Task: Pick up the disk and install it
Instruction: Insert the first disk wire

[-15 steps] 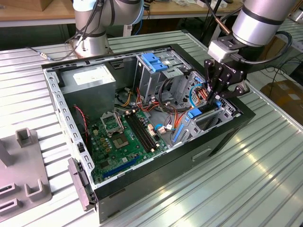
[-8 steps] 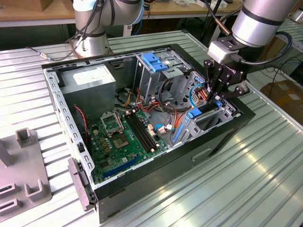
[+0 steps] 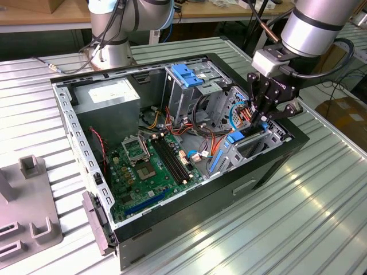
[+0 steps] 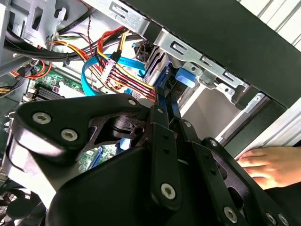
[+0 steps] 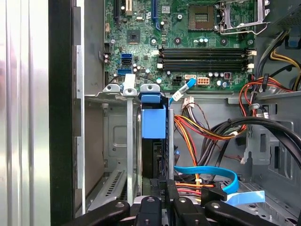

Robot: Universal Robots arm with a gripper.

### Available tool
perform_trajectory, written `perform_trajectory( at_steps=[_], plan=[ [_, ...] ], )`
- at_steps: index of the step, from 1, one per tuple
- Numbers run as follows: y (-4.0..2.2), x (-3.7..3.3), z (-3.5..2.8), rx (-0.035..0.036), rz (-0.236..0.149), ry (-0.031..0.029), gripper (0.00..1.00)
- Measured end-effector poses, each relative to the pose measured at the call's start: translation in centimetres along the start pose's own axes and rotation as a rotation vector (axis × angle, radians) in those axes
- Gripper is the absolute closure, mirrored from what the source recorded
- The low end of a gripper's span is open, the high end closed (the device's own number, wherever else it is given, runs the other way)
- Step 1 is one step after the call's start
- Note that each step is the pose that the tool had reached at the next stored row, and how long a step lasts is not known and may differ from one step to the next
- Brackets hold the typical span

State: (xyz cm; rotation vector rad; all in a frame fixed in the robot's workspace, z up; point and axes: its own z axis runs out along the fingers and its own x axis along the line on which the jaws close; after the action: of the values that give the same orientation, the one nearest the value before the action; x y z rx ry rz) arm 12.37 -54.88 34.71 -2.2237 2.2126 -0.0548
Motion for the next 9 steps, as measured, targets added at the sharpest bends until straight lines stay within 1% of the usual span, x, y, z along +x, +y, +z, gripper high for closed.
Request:
perform_trajectory(
  at_steps=[9],
  plan=[
    [0.01,0.0,0.28,0.0,0.0,0.0,0.84]
  ],
)
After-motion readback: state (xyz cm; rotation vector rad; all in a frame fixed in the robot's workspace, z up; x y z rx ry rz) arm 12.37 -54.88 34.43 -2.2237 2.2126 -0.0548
